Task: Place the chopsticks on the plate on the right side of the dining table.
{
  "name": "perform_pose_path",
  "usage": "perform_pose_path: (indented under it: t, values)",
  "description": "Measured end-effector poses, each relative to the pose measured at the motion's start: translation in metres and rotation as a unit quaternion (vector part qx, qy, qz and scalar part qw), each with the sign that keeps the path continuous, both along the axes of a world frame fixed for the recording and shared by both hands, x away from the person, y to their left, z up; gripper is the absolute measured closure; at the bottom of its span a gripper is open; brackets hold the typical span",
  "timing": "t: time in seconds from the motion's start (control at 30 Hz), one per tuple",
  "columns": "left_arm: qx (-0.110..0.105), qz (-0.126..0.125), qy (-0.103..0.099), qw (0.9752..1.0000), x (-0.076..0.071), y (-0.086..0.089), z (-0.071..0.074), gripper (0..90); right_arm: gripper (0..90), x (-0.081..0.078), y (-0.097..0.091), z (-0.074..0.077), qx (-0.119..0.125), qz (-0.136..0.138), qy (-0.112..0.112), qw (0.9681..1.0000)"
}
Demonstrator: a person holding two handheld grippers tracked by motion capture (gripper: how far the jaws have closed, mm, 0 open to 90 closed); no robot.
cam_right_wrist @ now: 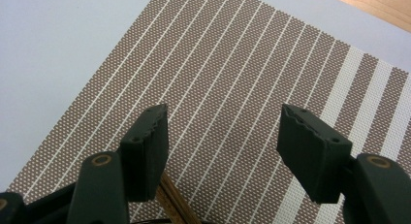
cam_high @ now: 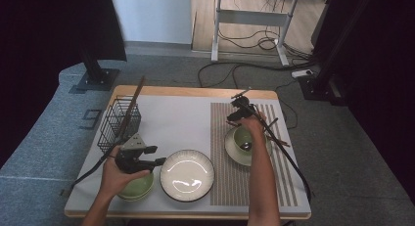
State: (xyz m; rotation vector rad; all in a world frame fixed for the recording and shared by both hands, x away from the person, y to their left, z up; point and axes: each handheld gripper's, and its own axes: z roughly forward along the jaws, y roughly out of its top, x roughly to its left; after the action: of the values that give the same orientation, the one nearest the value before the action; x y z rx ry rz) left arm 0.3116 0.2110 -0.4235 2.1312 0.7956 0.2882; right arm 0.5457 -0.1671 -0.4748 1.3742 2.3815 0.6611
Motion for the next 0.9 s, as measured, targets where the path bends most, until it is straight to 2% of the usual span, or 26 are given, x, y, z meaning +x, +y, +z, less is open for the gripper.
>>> perform_pose_path:
  t: [0.3,0.4,0.63,0.9]
  values:
    - [-0.001,0.001,0.0,1.0,0.0,0.0,0.0,42.8,36.3,0.002,-0.001,0.005,0.009,-0.021,-0.012,0.9997]
    - [-0.001,0.001,0.0,1.0,0.0,0.0,0.0,42.8,36.3,0.003,-0.001,0.005,0.011,-0.028,-0.01,0.9995]
    - [-0.003,0.0,-0.002,1.0,-0.001,0.001,0.001,42.8,36.3,0.004,0.013,0.005,-0.003,-0.019,-0.011,0.9998]
    - [-0.002,0.0,-0.002,1.0,-0.001,0.001,0.001,42.8,36.0,0.004,0.011,0.001,-0.01,-0.023,-0.001,0.9997]
